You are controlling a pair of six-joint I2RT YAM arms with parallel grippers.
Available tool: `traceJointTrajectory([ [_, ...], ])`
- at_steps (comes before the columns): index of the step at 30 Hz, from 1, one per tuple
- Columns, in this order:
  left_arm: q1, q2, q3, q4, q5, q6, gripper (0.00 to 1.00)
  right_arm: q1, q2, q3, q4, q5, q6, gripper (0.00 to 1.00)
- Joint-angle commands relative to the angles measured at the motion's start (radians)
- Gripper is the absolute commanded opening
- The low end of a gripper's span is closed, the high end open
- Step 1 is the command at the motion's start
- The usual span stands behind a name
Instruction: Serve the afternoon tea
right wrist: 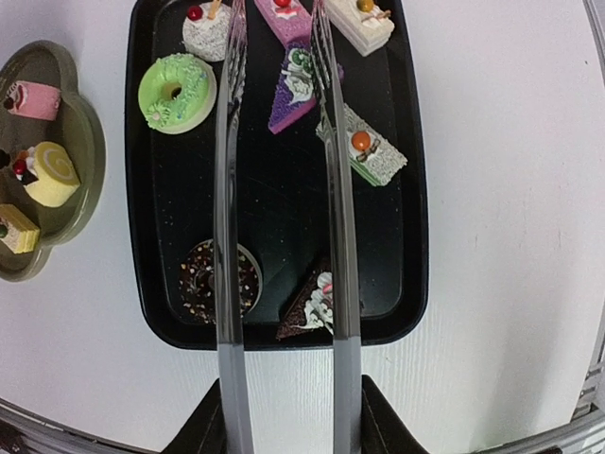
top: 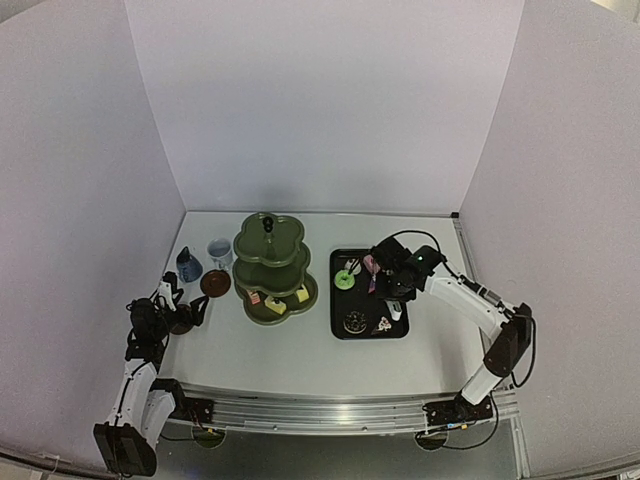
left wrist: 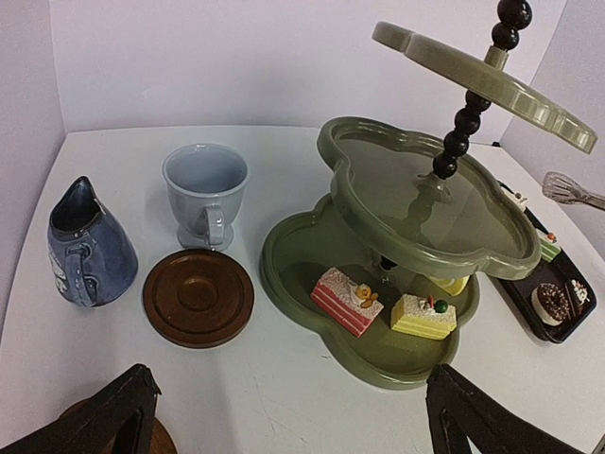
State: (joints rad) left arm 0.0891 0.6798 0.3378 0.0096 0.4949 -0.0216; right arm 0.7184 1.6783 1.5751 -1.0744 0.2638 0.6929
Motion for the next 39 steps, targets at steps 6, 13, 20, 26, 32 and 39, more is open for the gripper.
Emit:
traceJointTrajectory([
  [6,0.006,-0.014,-0.005,0.043,0.032,0.011,1.0,0.084,0.044,0.023,-0.115,0.021,0.162,0.37],
  [13,0.006,-0.003,-0.004,0.05,0.039,0.009,1.0,0.094,0.051,0.007,-0.114,-0.014,0.182,0.38],
  [20,0.005,-0.003,-0.003,0.045,0.042,0.009,1.0,0.096,0.085,0.019,-0.118,-0.003,0.153,0.38],
  [26,0.006,0.001,-0.002,0.044,0.042,0.011,0.99,0.054,0.002,0.011,-0.143,0.034,-0.008,0.4],
  [32,0.006,0.0,-0.002,0.039,0.044,0.014,0.99,-0.01,-0.057,0.018,-0.145,0.001,-0.208,0.41],
  [39,0.005,-0.002,-0.001,0.032,0.043,0.016,1.0,-0.098,-0.092,-0.061,-0.131,-0.013,-0.46,0.42],
])
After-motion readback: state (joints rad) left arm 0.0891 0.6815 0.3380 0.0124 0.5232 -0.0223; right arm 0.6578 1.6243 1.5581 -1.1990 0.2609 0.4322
